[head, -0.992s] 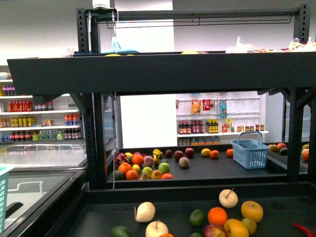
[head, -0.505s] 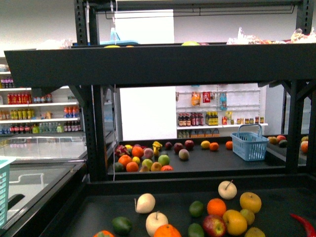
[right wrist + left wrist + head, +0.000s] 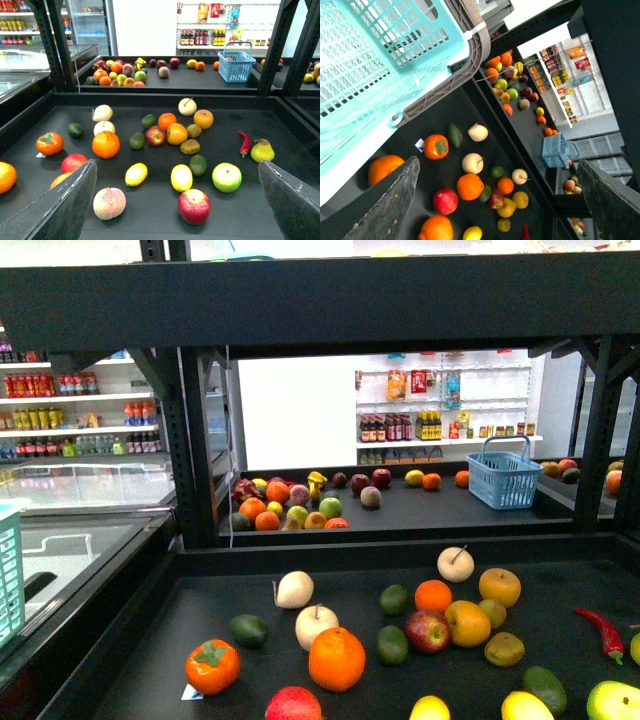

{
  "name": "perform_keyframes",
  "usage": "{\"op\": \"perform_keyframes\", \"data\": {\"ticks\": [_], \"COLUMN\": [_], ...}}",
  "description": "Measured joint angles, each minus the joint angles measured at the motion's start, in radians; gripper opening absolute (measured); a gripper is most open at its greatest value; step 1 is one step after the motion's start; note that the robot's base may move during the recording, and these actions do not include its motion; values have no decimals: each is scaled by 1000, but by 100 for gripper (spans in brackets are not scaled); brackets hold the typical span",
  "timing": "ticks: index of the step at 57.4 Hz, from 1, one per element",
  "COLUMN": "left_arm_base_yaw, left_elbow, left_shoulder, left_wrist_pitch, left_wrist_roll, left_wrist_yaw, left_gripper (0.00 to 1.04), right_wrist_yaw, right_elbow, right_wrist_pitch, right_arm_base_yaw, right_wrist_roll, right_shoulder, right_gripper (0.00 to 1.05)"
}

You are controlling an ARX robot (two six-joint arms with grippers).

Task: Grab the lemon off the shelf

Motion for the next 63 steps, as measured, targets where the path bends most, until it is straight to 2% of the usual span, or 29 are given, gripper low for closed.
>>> {"op": "perform_keyframes", "data": {"ticks": [20, 47, 61, 63], "left_arm_base_yaw": [-12, -12, -31, -34], "left_elbow": [254, 494, 555, 559], "left_shoulder": [309, 530, 606, 611], "left_wrist_pitch": [-14, 64, 76, 74], "left_wrist_roll": [-147, -235, -250, -250], "left_wrist_yaw": [-78, -119, -133, -135], "left_gripper": [97, 97, 97, 93], "right_wrist_yaw": [0, 0, 0, 0], "right_elbow": [0, 0, 0, 0], "right_wrist_pitch": [0, 0, 0, 0], "right_arm_base_yaw": [0, 0, 0, 0], "right_wrist_roll": [0, 0, 0, 0], "right_shoulder": [0, 0, 0, 0], "right_gripper": [97, 97, 97, 97]}}
